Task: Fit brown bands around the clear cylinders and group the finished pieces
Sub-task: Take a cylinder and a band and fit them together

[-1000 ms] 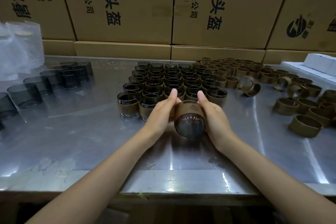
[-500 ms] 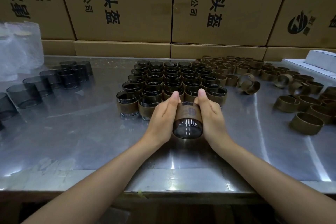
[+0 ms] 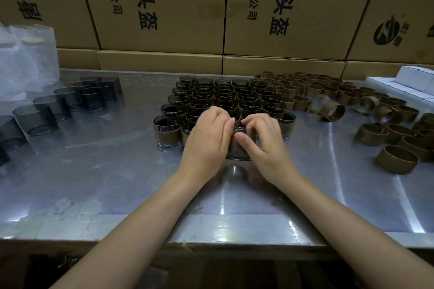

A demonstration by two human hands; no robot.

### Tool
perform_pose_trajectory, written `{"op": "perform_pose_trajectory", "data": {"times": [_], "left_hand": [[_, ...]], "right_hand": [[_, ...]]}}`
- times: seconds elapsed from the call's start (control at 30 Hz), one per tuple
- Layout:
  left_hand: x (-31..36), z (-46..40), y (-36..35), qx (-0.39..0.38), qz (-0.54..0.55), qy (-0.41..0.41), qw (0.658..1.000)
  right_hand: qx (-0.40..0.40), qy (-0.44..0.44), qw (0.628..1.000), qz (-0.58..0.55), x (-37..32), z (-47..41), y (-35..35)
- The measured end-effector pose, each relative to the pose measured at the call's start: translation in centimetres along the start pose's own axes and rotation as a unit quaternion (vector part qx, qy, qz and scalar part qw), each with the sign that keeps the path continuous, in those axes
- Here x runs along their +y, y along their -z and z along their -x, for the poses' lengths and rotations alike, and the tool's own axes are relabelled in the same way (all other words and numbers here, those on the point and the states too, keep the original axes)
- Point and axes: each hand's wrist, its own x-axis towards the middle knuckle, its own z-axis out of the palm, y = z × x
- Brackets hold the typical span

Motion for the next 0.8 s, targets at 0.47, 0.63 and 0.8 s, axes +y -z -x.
{"op": "perform_pose_trajectory", "data": {"times": [0.47,0.63,0.8], "left_hand": [[-2.3,0.4,1.3,-0.104,-0.200,0.171,0.959],[-2.7,0.6,1.0,-0.130,-0.240,0.183,0.944],[-2.6,0.5,0.9,-0.133,-0.266,0.174,0.939]], "right_hand": [[-0.158,-0.027,0.978,0.131,0.5,-0.2,-0.7],[-0.162,-0.022,0.977,0.138,0.7,-0.1,-0.8],[-0.152,-0.013,0.972,0.177,0.6,-0.4,-1.1]]}}
